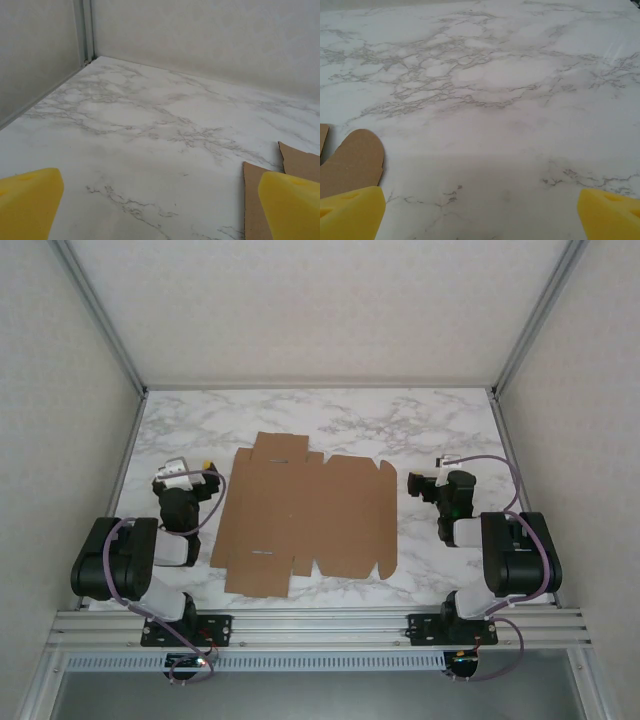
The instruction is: Fold the paper box
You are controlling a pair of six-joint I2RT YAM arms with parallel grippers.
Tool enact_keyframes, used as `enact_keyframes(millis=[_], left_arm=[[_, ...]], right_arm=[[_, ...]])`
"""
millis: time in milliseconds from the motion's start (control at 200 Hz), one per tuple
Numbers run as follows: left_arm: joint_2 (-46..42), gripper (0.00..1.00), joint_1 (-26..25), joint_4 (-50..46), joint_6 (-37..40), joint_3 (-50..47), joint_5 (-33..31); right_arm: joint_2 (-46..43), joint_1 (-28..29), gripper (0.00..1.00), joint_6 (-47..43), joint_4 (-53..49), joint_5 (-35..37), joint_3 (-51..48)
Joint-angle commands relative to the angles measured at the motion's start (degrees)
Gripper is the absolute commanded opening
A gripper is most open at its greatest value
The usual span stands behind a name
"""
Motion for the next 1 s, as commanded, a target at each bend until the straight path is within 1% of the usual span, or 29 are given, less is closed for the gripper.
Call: enact_keyframes(millis=[0,781,846,871,906,921,966,996], left_arm=[[0.29,1.0,0.31,1.95,-0.35,-0.09,0.9],[0.25,1.0,0.39,1.78,-0.43,0.04,1.09],[0.21,1.0,0.39,2.0,-0.36,-0.09,1.09],[-0.41,0.99,0.27,0.8,-0.15,0.37,0.97],[-3.01,1.0,-0.45,-4.21,0.52,1.79,0.09],[-4.41,1.0,-0.95,-7.25,0.84,2.84,-0.71],[-8.69,0.99,-3.07,-16.43,2.19,6.79,-4.65],[-11.44,1.0,-4.9,-19.09,2.33,8.83,-8.11]], right_arm=[[-0.27,-0.37,0.99,0.09,0.28,-0.56,1.02],[-0.27,-0.38,0.99,0.17,0.39,-0.61,0.9],[-0.36,-0.06,0.99,-0.34,0.8,-1.41,0.63],[-0.54,0.18,0.99,-0.75,0.67,-1.77,0.66],[-1.75,0.96,0.99,-1.79,-1.79,-2.04,1.6],[-2.97,1.39,0.99,-2.51,-4.33,-1.84,1.92],[-7.67,4.2,0.99,-4.74,-15.11,0.66,7.21],[-10.51,7.02,0.99,-6.14,-19.79,3.53,9.27]])
